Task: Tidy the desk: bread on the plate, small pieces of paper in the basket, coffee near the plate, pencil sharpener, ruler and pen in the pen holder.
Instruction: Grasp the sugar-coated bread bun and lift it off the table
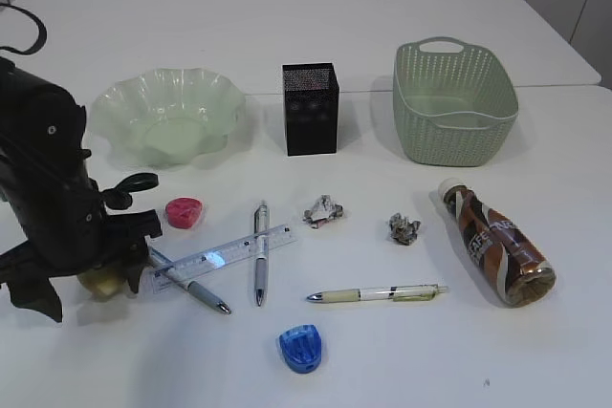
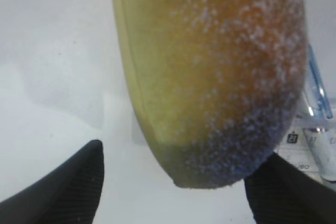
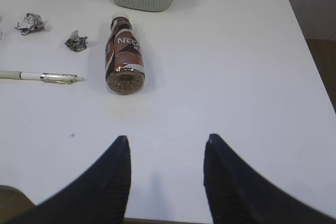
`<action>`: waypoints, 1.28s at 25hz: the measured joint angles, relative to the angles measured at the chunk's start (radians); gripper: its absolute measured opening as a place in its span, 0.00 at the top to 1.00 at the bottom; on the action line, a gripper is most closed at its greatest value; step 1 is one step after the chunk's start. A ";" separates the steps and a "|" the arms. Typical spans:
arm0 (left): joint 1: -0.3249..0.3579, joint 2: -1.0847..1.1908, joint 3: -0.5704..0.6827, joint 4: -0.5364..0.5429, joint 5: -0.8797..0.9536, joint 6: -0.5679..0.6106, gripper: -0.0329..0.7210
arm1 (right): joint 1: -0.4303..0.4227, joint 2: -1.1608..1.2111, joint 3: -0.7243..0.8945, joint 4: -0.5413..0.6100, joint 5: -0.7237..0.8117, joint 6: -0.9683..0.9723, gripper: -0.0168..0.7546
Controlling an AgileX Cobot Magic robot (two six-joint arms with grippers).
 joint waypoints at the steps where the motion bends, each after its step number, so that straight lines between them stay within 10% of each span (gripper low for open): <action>1: 0.000 0.000 -0.008 0.007 0.002 0.001 0.18 | 0.000 0.000 0.000 0.000 0.000 0.000 0.50; 23: 0.000 0.018 -0.046 0.080 -0.036 0.005 0.18 | 0.000 0.000 0.000 0.004 0.000 0.000 0.50; 32: 0.000 0.018 -0.046 0.106 -0.036 0.003 0.56 | 0.000 0.000 0.000 0.004 0.000 0.000 0.50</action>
